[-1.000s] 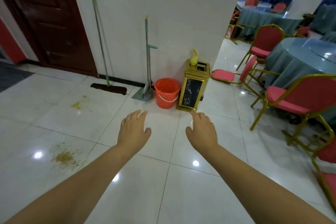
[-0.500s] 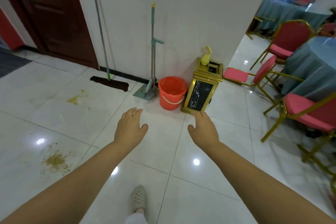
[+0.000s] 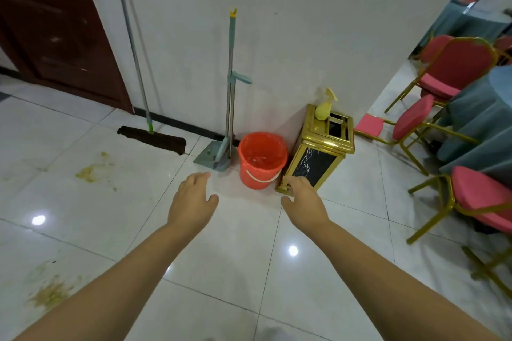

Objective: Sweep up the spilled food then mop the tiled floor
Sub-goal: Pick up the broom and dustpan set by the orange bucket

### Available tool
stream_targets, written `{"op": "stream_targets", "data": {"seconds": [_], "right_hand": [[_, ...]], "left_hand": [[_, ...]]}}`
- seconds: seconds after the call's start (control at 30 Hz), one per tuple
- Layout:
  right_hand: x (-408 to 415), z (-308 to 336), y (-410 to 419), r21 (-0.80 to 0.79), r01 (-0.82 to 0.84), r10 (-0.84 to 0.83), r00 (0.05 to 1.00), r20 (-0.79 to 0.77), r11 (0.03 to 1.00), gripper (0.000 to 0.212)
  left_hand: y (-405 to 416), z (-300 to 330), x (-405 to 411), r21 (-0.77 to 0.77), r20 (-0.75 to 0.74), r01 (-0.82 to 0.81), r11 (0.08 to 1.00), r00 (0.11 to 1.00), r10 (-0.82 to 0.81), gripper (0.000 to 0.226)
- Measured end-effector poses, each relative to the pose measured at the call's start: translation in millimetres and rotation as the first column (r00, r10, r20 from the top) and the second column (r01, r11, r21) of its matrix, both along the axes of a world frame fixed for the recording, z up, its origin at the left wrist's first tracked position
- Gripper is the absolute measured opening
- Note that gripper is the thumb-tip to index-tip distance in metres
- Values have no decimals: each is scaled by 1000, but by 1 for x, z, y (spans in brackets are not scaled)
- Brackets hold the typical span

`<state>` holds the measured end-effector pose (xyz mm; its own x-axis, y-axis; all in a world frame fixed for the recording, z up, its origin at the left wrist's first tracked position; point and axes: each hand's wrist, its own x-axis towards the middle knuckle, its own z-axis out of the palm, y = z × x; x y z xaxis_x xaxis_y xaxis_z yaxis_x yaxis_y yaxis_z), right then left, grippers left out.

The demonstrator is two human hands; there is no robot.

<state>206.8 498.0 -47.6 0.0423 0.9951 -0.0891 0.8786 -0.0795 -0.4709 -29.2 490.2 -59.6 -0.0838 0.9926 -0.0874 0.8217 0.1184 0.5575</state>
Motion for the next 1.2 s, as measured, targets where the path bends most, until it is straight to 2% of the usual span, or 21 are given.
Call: {"op": "stream_targets", "data": {"seconds": [0.27, 0.5, 0.73, 0.83, 0.97, 1.1, 1.2], "right_hand": [[18, -19, 149, 8, -61, 61, 995, -79, 998, 50], [57, -22, 291, -51, -192, 184, 974, -133, 980, 53], [85, -17, 418, -51, -281, 281, 960, -20, 958, 47], [80, -19, 460, -72, -312, 309, 950, -47, 947, 50], [67, -22, 507, -81, -318, 310, 946, -96, 945, 53], [56, -24, 556, -83, -252, 238, 960, -148, 964, 50], [47, -23, 593, -105, -209, 192, 970, -150, 972, 49]], "left_hand": [[129, -8, 34, 15, 15, -33, 999, 999, 33, 56], [253, -2, 85, -24, 50, -143, 989, 988, 144, 53], [357, -8, 112, -75, 129, -228, 971, 963, 236, 53], [393, -14, 111, -90, 123, -254, 963, 957, 264, 53], [448, -22, 105, -116, 128, -241, 964, 958, 255, 50], [516, -32, 95, -152, 165, -192, 970, 962, 217, 50], [564, -43, 87, -191, 191, -159, 969, 962, 195, 35]]}}
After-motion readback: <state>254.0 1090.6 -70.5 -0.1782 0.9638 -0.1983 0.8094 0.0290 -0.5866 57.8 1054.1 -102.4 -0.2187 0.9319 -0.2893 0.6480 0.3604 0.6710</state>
